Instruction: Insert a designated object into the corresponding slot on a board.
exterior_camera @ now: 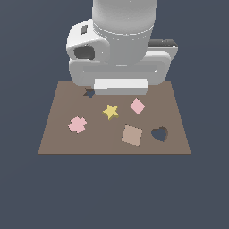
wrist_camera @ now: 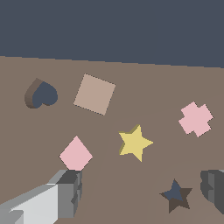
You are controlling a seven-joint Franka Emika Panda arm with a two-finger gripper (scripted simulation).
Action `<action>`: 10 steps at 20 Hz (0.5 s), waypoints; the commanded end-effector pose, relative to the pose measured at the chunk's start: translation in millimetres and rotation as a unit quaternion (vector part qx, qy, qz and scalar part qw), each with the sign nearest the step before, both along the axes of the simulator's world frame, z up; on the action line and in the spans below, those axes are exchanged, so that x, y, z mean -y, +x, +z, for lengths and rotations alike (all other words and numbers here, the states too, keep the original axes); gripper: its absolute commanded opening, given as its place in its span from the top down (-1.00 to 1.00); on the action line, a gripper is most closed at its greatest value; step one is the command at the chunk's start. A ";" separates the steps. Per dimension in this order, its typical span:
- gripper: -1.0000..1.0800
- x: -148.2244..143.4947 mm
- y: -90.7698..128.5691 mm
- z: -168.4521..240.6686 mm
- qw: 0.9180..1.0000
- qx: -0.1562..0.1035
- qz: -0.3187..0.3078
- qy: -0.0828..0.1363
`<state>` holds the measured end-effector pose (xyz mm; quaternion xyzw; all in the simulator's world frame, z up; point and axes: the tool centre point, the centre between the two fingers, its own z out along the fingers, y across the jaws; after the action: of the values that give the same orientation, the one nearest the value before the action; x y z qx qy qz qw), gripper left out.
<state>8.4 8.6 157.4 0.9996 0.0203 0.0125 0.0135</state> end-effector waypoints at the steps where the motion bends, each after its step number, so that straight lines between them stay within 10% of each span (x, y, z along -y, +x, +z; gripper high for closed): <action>1: -0.92 0.0 0.0 0.0 1.000 0.000 0.000 0.000; 10: -0.92 2.2 0.6 -11.7 0.999 -0.001 -0.033 0.002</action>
<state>9.0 7.0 149.2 0.9998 -0.0034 0.0118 0.0126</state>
